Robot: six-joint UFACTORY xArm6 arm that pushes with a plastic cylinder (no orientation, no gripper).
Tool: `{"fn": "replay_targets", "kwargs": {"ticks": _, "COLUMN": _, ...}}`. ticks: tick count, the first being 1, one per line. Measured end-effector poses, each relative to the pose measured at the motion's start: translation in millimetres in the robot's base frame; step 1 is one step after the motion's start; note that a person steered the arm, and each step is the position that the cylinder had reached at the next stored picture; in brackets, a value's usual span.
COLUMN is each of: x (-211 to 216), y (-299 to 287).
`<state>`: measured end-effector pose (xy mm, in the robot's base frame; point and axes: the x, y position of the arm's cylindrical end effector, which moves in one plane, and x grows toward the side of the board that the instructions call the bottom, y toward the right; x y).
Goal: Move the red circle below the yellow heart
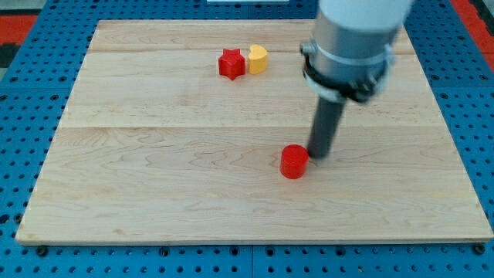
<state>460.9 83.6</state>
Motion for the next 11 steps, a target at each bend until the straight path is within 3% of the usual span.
{"fn": "replay_targets", "kwargs": {"ticks": 1, "x": 20, "y": 29}}
{"fn": "replay_targets", "kwargs": {"ticks": 2, "x": 85, "y": 40}}
{"fn": "replay_targets", "kwargs": {"ticks": 3, "x": 58, "y": -28}}
{"fn": "replay_targets", "kwargs": {"ticks": 4, "x": -11, "y": -72}}
{"fn": "replay_targets", "kwargs": {"ticks": 5, "x": -33, "y": -89}}
{"fn": "replay_targets", "kwargs": {"ticks": 6, "x": -16, "y": -114}}
{"fn": "replay_targets", "kwargs": {"ticks": 7, "x": -38, "y": -139}}
{"fn": "replay_targets", "kwargs": {"ticks": 8, "x": -81, "y": -106}}
{"fn": "replay_targets", "kwargs": {"ticks": 9, "x": -96, "y": -113}}
{"fn": "replay_targets", "kwargs": {"ticks": 10, "x": -109, "y": -108}}
{"fn": "replay_targets", "kwargs": {"ticks": 11, "x": -95, "y": -108}}
